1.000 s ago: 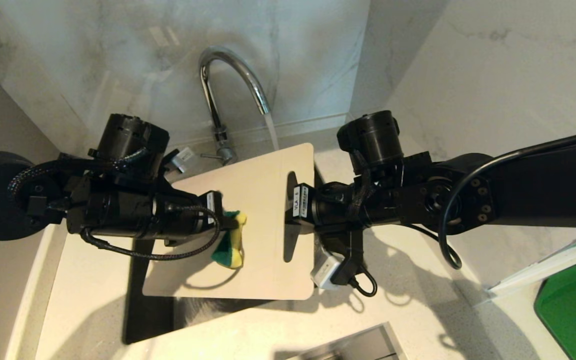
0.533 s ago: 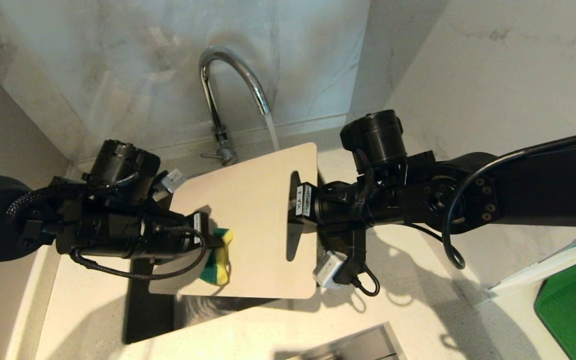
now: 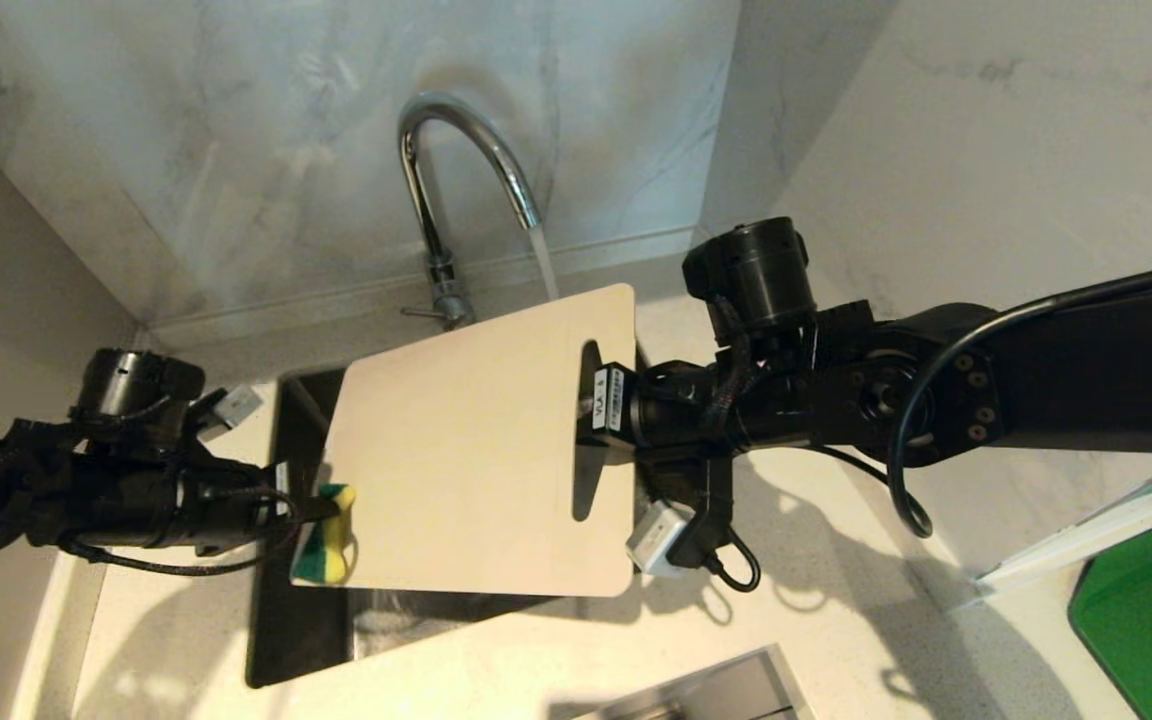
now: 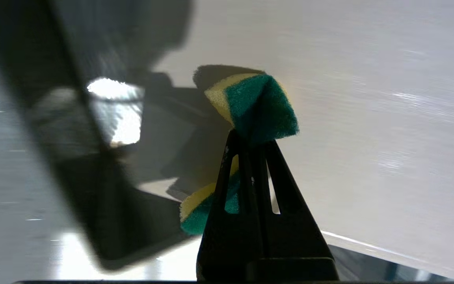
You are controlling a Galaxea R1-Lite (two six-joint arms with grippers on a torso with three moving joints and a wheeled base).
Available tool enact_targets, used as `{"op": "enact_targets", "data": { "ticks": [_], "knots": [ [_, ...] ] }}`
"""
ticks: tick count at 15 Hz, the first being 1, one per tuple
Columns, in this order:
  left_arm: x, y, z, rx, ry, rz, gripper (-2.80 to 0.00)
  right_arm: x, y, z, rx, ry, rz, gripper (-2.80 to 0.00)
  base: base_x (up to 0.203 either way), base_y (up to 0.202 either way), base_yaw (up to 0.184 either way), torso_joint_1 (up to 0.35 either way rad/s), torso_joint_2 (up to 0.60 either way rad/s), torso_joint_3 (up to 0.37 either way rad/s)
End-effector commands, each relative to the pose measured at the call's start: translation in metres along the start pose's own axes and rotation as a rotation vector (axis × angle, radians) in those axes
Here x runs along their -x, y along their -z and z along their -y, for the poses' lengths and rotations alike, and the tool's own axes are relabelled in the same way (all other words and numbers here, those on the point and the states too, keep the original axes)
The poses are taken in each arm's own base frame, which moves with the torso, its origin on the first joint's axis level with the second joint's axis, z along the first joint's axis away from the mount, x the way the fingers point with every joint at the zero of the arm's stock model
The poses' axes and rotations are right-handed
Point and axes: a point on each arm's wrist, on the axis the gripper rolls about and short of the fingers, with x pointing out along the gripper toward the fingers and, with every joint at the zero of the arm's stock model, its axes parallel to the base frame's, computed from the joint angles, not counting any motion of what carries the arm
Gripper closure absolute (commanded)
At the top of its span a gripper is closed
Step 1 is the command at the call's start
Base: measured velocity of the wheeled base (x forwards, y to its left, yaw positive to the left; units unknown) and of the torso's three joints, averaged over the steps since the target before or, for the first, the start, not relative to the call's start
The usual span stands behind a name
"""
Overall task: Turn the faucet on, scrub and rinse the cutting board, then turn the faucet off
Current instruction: Scrub the cutting board underwater
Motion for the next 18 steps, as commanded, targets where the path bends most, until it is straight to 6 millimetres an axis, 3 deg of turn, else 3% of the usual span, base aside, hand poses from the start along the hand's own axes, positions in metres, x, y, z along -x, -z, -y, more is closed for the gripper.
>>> {"op": "enact_targets", "data": {
  "ticks": [1, 5, 8, 10, 13, 18],
  "knots": [
    [-0.002, 0.0, -0.031, 0.046, -0.04, -0.005, 0.0, 0.0, 0.0, 0.0, 0.014, 0.0, 0.003, 0.0, 0.0, 0.0, 0.0, 0.0, 0.0, 0.0],
    [0.002, -0.005, -0.046, 0.044, -0.063, 0.014, 0.0, 0.0, -0.001, 0.0, 0.014, 0.0, 0.003, 0.0, 0.0, 0.0, 0.0, 0.0, 0.0, 0.0],
    [0.003, -0.011, -0.03, 0.006, -0.022, 0.034, 0.0, 0.0, -0.001, 0.0, 0.013, -0.002, 0.003, 0.0, 0.0, 0.0, 0.0, 0.0, 0.0, 0.0],
    [-0.001, -0.014, -0.001, -0.03, 0.042, 0.042, 0.0, -0.001, -0.001, 0.0, 0.012, -0.002, 0.004, 0.0, 0.0, 0.0, 0.0, 0.0, 0.0, 0.0],
    [0.002, -0.027, 0.059, -0.049, 0.154, 0.051, 0.0, -0.001, -0.001, 0.0, 0.012, -0.002, 0.006, 0.0, 0.0, 0.0, 0.0, 0.0, 0.0, 0.0],
    [0.029, -0.059, 0.143, -0.078, 0.304, 0.085, 0.0, 0.001, -0.004, -0.001, -0.002, -0.004, 0.013, 0.0, 0.0, 0.0, 0.0, 0.0, 0.0, 0.0]
  ]
}}
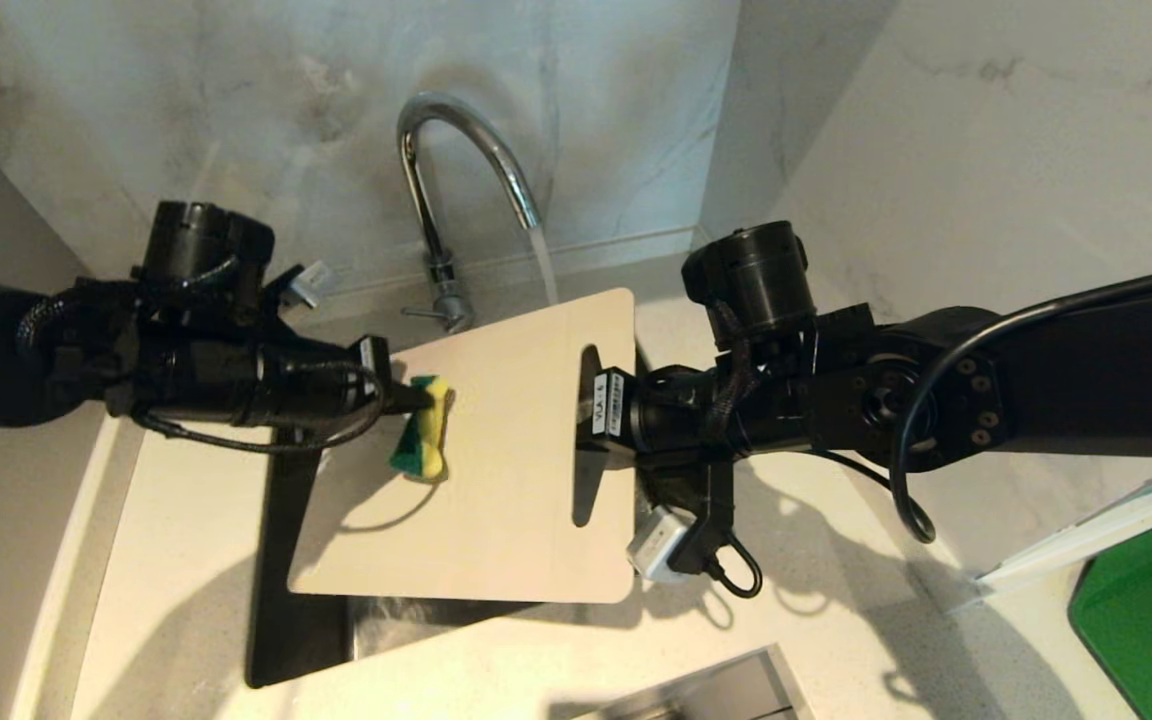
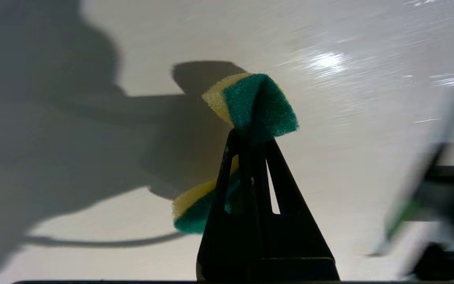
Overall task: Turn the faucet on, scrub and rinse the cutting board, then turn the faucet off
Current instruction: Scrub the cutting board underwater
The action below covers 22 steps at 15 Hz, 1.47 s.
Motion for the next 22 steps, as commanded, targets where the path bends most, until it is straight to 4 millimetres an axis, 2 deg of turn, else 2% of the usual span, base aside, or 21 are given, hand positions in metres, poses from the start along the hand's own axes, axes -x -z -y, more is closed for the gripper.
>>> {"op": "enact_targets", "data": {
  "ticks": [1, 4, 7, 10, 15, 18, 22],
  "knots": [
    [0.003, -0.02, 0.04, -0.015, 0.082, 0.026, 0.0, 0.0, -0.003, -0.002, -0.003, -0.002, 0.008, 0.0, 0.0, 0.0, 0.0, 0.0, 0.0, 0.0],
    [-0.012, -0.018, 0.07, -0.017, 0.102, -0.031, 0.0, 0.0, -0.004, -0.002, -0.004, -0.004, 0.011, 0.0, 0.0, 0.0, 0.0, 0.0, 0.0, 0.0],
    [-0.023, -0.012, 0.061, -0.002, 0.064, -0.062, 0.0, -0.001, -0.004, -0.003, -0.007, -0.006, 0.013, 0.0, 0.0, 0.0, 0.0, 0.0, 0.0, 0.0],
    [-0.029, -0.008, 0.033, 0.029, -0.008, -0.092, 0.0, -0.002, -0.004, -0.004, -0.008, -0.008, 0.014, 0.0, 0.0, 0.0, 0.0, 0.0, 0.0, 0.0],
    [-0.028, -0.014, -0.025, 0.065, -0.118, -0.069, 0.0, -0.002, -0.004, -0.004, -0.008, -0.007, 0.013, 0.0, 0.0, 0.0, 0.0, 0.0, 0.0, 0.0],
    [-0.032, -0.011, -0.059, 0.07, -0.166, -0.046, 0.0, -0.001, -0.003, -0.003, -0.013, -0.006, 0.011, 0.0, 0.0, 0.0, 0.0, 0.0, 0.0, 0.0],
    [-0.023, -0.018, -0.109, 0.116, -0.219, -0.031, 0.0, 0.0, -0.004, -0.003, -0.017, -0.006, 0.011, 0.0, 0.0, 0.0, 0.0, 0.0, 0.0, 0.0]
  ]
}}
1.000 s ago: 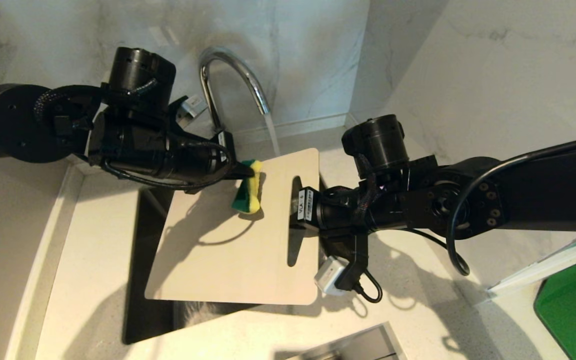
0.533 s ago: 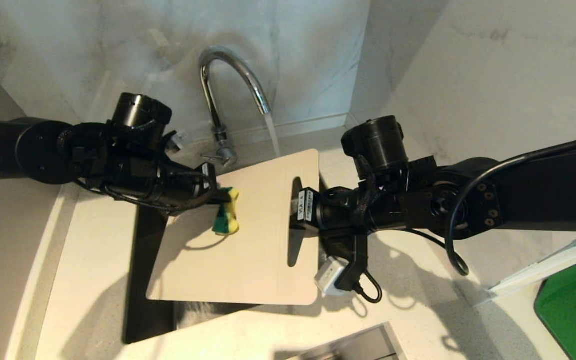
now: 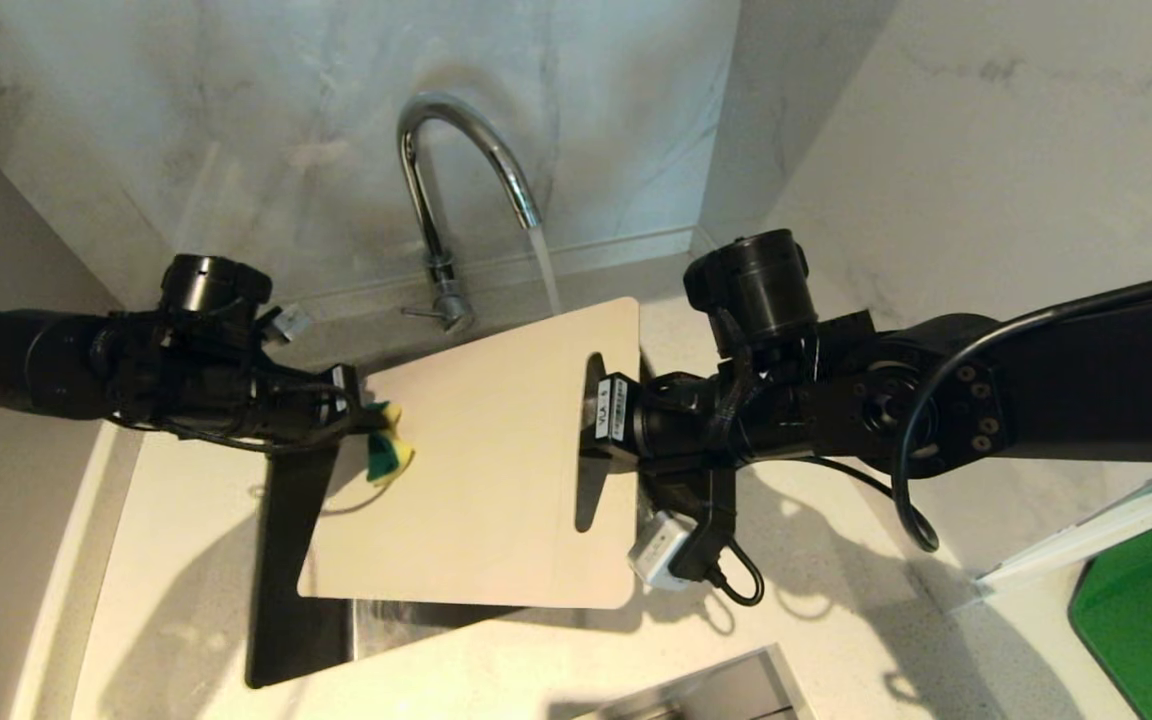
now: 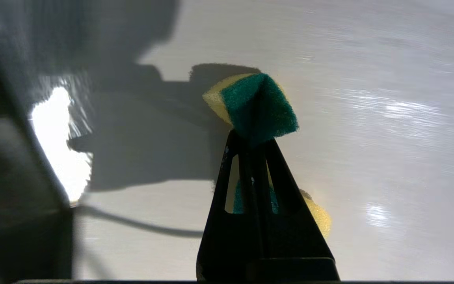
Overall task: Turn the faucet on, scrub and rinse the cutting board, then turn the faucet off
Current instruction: Scrub the cutting board underwater
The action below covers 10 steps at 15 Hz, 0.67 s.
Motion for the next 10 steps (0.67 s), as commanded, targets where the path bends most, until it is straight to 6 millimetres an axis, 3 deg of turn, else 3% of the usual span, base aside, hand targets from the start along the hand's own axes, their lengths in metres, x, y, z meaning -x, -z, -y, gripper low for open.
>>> {"op": "enact_targets", "data": {
  "ticks": [1, 3, 5, 10],
  "knots": [
    [0.003, -0.006, -0.035, 0.035, -0.052, 0.0, 0.0, -0.001, -0.001, -0.001, 0.012, -0.001, 0.007, 0.0, 0.0, 0.0, 0.0, 0.0, 0.0, 0.0],
    [0.016, -0.014, -0.059, 0.067, -0.053, 0.015, 0.0, -0.003, -0.004, -0.005, 0.007, -0.012, 0.018, 0.0, 0.0, 0.0, 0.0, 0.0, 0.0, 0.0],
    [0.036, -0.022, -0.064, 0.06, -0.026, 0.054, 0.0, -0.003, -0.004, -0.008, 0.001, -0.02, 0.016, 0.0, 0.0, 0.0, 0.0, 0.0, 0.0, 0.0],
    [0.07, -0.024, -0.016, 0.01, 0.135, 0.138, 0.0, -0.009, 0.002, -0.023, -0.016, -0.057, 0.009, 0.0, 0.0, 0.0, 0.0, 0.0, 0.0, 0.0]
  ]
}}
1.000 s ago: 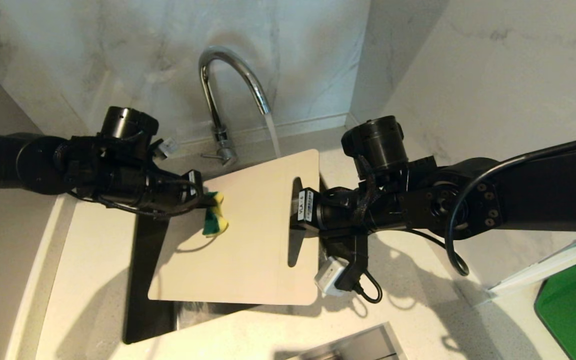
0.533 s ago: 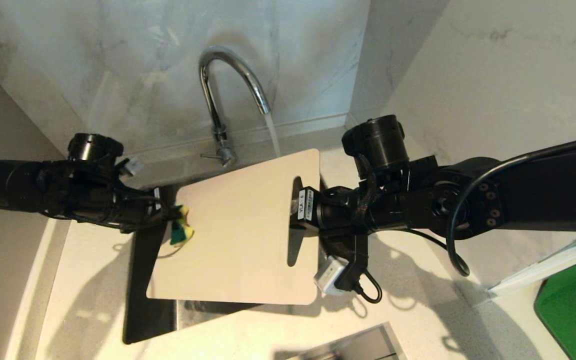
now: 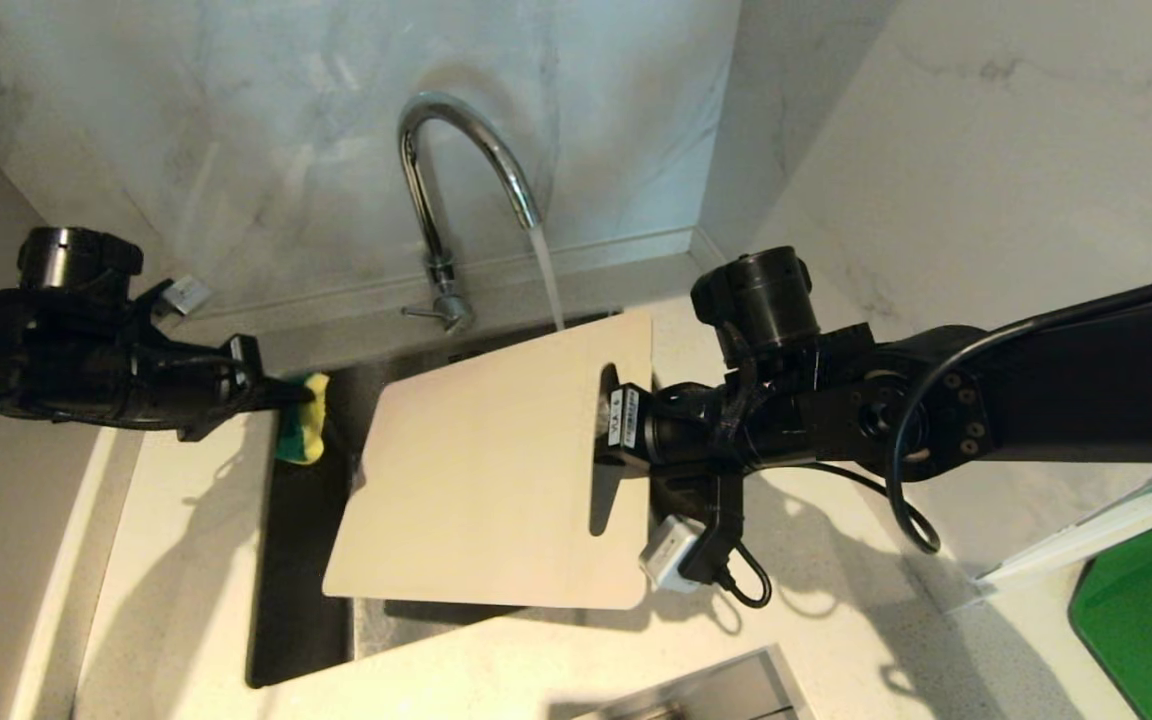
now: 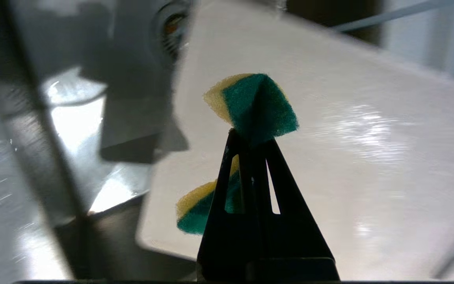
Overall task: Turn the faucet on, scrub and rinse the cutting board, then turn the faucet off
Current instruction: Scrub the cutting board underwater
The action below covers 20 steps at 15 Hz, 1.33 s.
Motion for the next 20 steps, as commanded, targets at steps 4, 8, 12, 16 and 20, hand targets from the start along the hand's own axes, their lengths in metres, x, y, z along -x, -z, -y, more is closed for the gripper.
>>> {"op": "enact_targets", "data": {
  "ticks": [4, 8, 12, 16, 20],
  "knots": [
    [0.022, 0.0, 0.042, -0.029, 0.132, 0.087, 0.0, -0.021, 0.012, -0.012, 0.017, -0.035, -0.017, 0.0, 0.0, 0.0, 0.0, 0.0, 0.0, 0.0],
    [0.026, 0.0, 0.046, -0.015, 0.254, 0.088, 0.0, -0.04, 0.025, -0.022, 0.01, -0.043, -0.032, 0.0, 0.0, 0.0, 0.0, 0.0, 0.0, 0.0],
    [0.025, -0.003, 0.047, -0.022, 0.262, 0.095, 0.0, -0.052, 0.038, -0.04, 0.012, -0.066, -0.052, 0.0, 0.0, 0.0, 0.0, 0.0, 0.0, 0.0],
    [0.022, 0.0, 0.048, -0.021, 0.264, 0.084, 0.0, -0.064, 0.048, -0.048, 0.015, -0.065, -0.067, 0.0, 0.0, 0.0, 0.0, 0.0, 0.0, 0.0],
    [0.018, 0.002, 0.048, -0.02, 0.263, 0.072, 0.0, -0.072, 0.058, -0.052, 0.019, -0.057, -0.088, 0.0, 0.0, 0.0, 0.0, 0.0, 0.0, 0.0]
  ]
}}
